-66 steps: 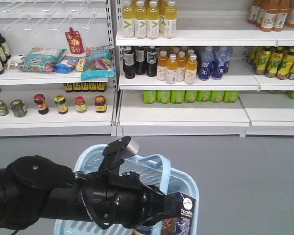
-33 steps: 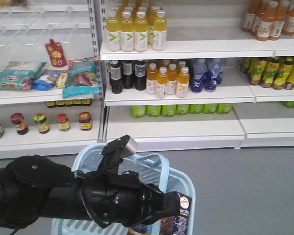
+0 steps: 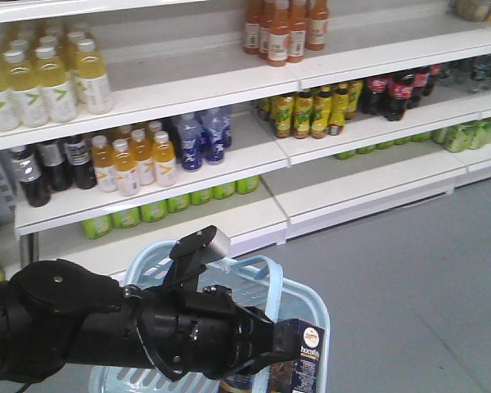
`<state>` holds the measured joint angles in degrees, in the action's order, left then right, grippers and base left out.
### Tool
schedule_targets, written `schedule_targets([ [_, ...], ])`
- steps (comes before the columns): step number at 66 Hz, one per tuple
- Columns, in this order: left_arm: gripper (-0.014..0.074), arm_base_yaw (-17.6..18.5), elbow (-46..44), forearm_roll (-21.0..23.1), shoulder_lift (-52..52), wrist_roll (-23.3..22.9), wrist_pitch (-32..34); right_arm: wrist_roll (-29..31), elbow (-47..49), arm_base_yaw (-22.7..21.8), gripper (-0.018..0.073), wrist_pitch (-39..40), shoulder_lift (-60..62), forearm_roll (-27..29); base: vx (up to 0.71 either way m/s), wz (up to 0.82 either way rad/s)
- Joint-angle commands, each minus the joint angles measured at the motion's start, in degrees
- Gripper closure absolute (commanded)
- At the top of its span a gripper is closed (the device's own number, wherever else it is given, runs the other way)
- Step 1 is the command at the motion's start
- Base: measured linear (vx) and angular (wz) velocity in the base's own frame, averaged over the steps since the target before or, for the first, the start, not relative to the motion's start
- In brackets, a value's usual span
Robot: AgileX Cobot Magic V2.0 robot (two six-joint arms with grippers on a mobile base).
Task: Left arm holds basket, right arm returns cookies
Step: 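Turn and drive past the potted plant holding the basket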
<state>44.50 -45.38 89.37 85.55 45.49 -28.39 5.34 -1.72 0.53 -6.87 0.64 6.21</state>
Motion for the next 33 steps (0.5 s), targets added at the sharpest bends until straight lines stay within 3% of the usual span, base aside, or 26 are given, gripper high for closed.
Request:
schedule_targets([
  [1,0.0603,0.13,-1.63,2.14,-2.63,0.89,-1.70,0.27,0.12,-0.26,0.0568,4.23,0.59,-0.18,0.21,-0.68],
  [33,0.0603,0.13,-1.63,2.14,-2.63,0.89,-1.70,0.27,0.12,-0.26,0.0568,4.23,0.59,-0.18,0.21,-0.58],
])
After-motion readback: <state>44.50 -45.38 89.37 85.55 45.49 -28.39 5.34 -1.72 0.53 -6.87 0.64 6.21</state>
